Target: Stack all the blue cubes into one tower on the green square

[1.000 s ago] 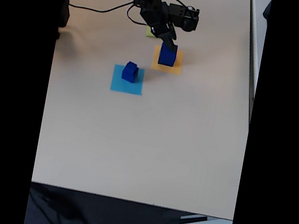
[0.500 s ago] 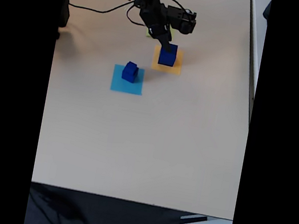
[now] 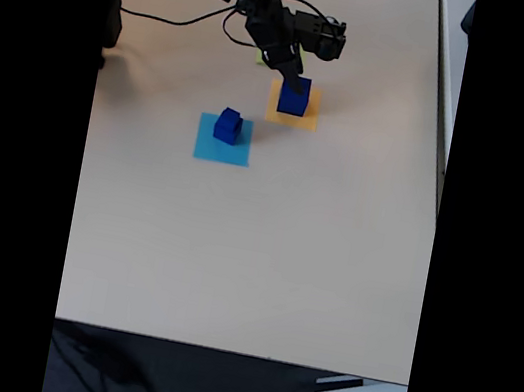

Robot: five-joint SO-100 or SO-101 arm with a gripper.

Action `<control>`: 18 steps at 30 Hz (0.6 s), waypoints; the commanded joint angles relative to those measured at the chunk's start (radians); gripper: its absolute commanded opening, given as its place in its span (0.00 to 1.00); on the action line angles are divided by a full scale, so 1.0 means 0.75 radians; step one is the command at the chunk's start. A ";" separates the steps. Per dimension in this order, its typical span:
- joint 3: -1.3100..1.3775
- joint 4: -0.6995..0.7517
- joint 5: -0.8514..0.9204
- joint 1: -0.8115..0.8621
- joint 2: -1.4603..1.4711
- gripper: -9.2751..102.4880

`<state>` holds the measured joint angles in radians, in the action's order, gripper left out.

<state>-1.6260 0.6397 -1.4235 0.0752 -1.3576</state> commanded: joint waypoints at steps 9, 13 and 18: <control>0.139 0.014 0.010 0.020 0.025 0.26; 0.139 0.014 0.010 0.020 0.025 0.25; 0.133 0.018 0.008 0.020 0.027 0.25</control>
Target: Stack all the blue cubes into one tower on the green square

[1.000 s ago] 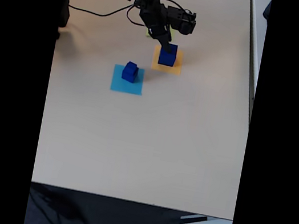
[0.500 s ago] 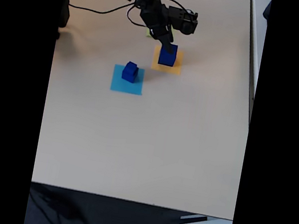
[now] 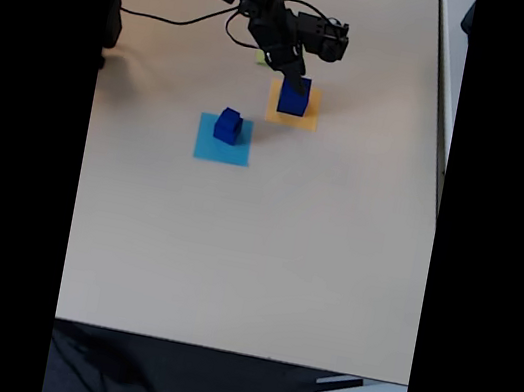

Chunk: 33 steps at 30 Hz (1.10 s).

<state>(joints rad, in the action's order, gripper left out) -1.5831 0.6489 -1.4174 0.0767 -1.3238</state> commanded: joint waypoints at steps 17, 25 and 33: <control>0.067 0.031 -0.027 0.029 -0.022 0.20; 0.067 0.031 -0.025 0.035 -0.022 0.18; 0.067 0.031 -0.020 0.037 -0.020 0.16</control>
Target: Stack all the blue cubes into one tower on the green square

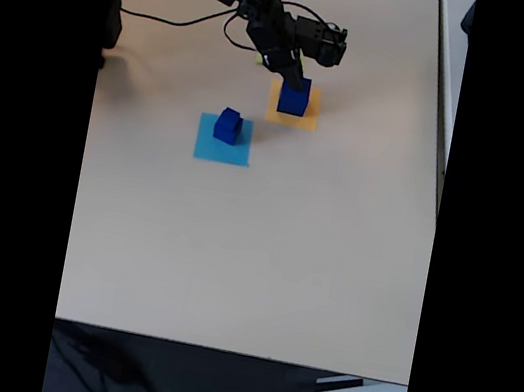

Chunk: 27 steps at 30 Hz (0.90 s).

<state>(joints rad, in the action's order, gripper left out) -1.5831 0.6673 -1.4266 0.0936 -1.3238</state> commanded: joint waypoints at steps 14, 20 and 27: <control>0.067 0.002 -0.006 0.022 -0.020 0.12; 0.067 -0.002 0.006 0.027 -0.020 0.12; 0.067 0.004 0.029 0.027 -0.047 0.12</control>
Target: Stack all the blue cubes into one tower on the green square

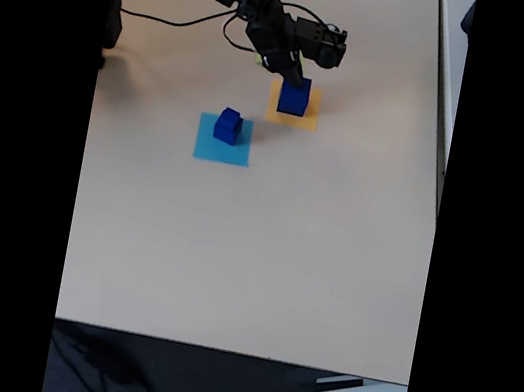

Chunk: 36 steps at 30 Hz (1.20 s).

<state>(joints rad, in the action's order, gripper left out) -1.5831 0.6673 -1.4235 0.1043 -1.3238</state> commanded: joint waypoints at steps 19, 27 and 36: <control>0.135 0.143 0.157 0.063 -0.182 0.11; 0.145 0.250 0.174 0.092 -0.284 0.11; 0.174 0.382 0.137 0.200 -0.325 0.11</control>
<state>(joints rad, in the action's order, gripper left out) -1.5232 0.9342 -1.3054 0.2270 -1.4772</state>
